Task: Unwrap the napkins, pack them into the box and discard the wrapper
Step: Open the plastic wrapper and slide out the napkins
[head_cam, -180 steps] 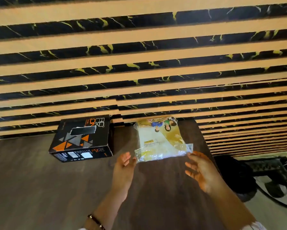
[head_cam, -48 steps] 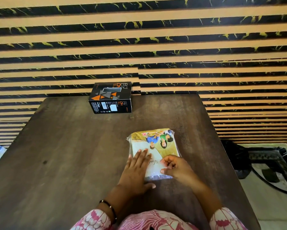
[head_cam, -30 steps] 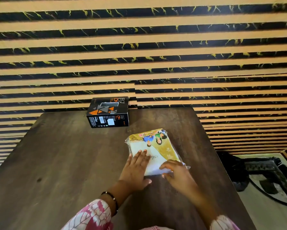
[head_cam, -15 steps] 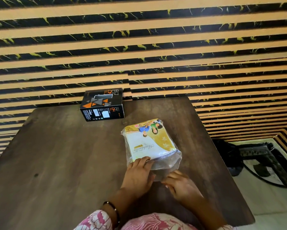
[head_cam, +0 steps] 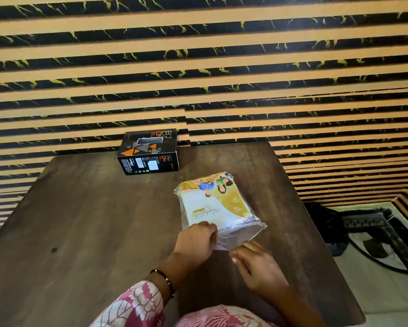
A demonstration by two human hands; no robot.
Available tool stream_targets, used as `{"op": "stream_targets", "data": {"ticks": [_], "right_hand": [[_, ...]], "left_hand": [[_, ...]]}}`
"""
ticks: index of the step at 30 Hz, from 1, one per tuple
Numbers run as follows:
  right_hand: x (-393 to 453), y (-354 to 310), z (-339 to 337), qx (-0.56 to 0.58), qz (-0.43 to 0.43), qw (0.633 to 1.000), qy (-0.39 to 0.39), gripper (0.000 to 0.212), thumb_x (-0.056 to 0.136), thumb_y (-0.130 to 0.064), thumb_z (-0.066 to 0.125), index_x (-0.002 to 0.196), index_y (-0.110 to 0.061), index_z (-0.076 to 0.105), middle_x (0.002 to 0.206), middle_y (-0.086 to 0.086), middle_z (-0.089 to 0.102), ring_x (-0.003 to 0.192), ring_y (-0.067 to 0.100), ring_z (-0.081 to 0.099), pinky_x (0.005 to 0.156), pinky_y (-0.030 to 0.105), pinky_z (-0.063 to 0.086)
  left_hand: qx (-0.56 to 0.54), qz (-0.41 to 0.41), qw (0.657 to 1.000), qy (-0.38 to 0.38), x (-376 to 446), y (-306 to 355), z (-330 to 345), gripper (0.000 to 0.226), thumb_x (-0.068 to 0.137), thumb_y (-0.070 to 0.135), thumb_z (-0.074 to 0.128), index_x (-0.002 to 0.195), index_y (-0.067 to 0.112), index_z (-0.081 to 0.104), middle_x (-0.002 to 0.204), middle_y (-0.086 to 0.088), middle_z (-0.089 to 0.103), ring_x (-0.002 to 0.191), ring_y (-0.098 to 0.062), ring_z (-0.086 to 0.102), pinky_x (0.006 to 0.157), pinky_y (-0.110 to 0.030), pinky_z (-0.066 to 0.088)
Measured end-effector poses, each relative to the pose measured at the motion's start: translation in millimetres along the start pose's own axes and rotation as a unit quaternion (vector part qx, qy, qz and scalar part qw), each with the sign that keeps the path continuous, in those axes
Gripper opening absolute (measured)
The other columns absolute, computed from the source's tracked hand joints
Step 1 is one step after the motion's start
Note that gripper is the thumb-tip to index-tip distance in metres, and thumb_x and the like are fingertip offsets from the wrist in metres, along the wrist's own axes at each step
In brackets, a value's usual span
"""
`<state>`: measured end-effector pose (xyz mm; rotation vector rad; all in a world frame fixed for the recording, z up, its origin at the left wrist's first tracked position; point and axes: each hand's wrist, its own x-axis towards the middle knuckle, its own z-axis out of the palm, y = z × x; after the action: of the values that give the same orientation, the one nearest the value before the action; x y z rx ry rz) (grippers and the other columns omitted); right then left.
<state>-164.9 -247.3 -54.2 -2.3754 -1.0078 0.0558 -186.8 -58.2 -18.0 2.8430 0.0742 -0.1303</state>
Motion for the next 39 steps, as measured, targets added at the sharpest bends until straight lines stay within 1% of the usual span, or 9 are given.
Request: {"op": "stream_targets", "data": {"ticks": [5, 10, 12, 14, 16, 19, 24, 29, 39], "right_hand": [[18, -19, -2, 0.030, -0.006, 1.000, -0.005, 0.026, 0.086, -0.025, 0.043, 0.094, -0.019, 0.066, 0.097, -0.003, 0.066, 0.096, 0.012, 0.056, 0.084, 0.017, 0.039], [36, -26, 5, 0.175, 0.115, 0.977, -0.045, 0.025, 0.086, -0.004, 0.046, 0.101, -0.013, 0.065, 0.093, -0.005, 0.065, 0.089, 0.001, 0.061, 0.078, 0.005, 0.040], [47, -32, 9, 0.310, 0.258, 0.914, -0.032, 0.027, 0.086, 0.001, 0.044, 0.098, -0.015, 0.062, 0.079, -0.009, 0.062, 0.071, 0.001, 0.061, 0.069, 0.010, 0.047], [57, -35, 13, 0.455, 0.381, 0.804, -0.022, 0.023, 0.087, 0.000, 0.043, 0.088, -0.014, 0.061, 0.066, -0.001, 0.058, 0.055, 0.011, 0.054, 0.052, 0.025, 0.047], [64, -36, 9, 0.515, 0.427, 0.743, -0.031, 0.020, 0.090, -0.002, 0.044, 0.082, -0.013, 0.058, 0.063, 0.005, 0.055, 0.053, 0.016, 0.049, 0.050, 0.026, 0.041], [69, -35, 1, 0.539, 0.446, 0.714, -0.023, 0.018, 0.087, 0.001, 0.045, 0.090, -0.010, 0.060, 0.072, 0.013, 0.056, 0.060, 0.022, 0.052, 0.057, 0.029, 0.042], [71, -28, -6, 0.625, 0.461, 0.630, -0.018, 0.020, 0.087, 0.008, 0.045, 0.094, -0.005, 0.058, 0.050, 0.004, 0.065, 0.044, 0.015, 0.060, 0.047, 0.025, 0.047], [73, -26, -5, 0.671, 0.470, 0.573, 0.005, 0.020, 0.086, 0.007, 0.045, 0.088, -0.005, 0.062, 0.065, 0.009, 0.063, 0.063, 0.020, 0.058, 0.046, 0.022, 0.053], [71, -21, -13, 0.706, 0.480, 0.519, 0.043, 0.017, 0.088, 0.000, 0.051, 0.101, -0.005, 0.060, 0.072, 0.011, 0.065, 0.066, 0.021, 0.063, 0.047, 0.023, 0.054]], "left_hand": [[-0.050, -0.010, 0.996, 0.074, 0, 9, -12, 0.018, 0.092, 0.030, 0.045, 0.101, 0.021, 0.057, 0.107, 0.000, 0.060, 0.092, -0.022, 0.059, 0.069, -0.032, 0.048], [-0.106, -0.043, 0.989, 0.092, 0, 15, -17, 0.016, 0.090, 0.028, 0.046, 0.098, 0.018, 0.056, 0.104, -0.001, 0.060, 0.089, -0.024, 0.059, 0.070, -0.035, 0.049], [-0.116, -0.045, 0.988, 0.091, 0, 17, -18, 0.016, 0.089, 0.028, 0.048, 0.100, 0.019, 0.056, 0.104, -0.002, 0.061, 0.090, -0.024, 0.059, 0.072, -0.037, 0.050], [-0.116, -0.045, 0.988, 0.087, 0, 19, -18, 0.017, 0.089, 0.027, 0.049, 0.102, 0.019, 0.056, 0.106, -0.002, 0.060, 0.091, -0.024, 0.059, 0.072, -0.036, 0.050], [-0.119, -0.046, 0.988, 0.083, -1, 21, -19, 0.018, 0.089, 0.027, 0.049, 0.103, 0.019, 0.056, 0.106, -0.002, 0.060, 0.093, -0.023, 0.059, 0.074, -0.036, 0.049], [-0.115, -0.044, 0.990, 0.072, -4, 23, -19, 0.019, 0.089, 0.029, 0.049, 0.105, 0.020, 0.056, 0.108, -0.001, 0.061, 0.096, -0.022, 0.059, 0.076, -0.036, 0.050], [-0.101, -0.030, 0.991, 0.079, -7, 29, -21, 0.021, 0.091, 0.032, 0.045, 0.106, 0.021, 0.054, 0.110, 0.000, 0.061, 0.095, -0.019, 0.059, 0.076, -0.033, 0.050], [-0.092, -0.023, 0.991, 0.096, -8, 32, -26, 0.021, 0.092, 0.032, 0.044, 0.106, 0.022, 0.054, 0.108, 0.001, 0.060, 0.093, -0.019, 0.059, 0.073, -0.031, 0.048], [-0.130, 0.004, 0.985, 0.116, -10, 42, -28, 0.017, 0.091, 0.032, 0.046, 0.099, 0.021, 0.057, 0.101, 0.001, 0.064, 0.087, -0.015, 0.058, 0.072, -0.031, 0.050]]}}
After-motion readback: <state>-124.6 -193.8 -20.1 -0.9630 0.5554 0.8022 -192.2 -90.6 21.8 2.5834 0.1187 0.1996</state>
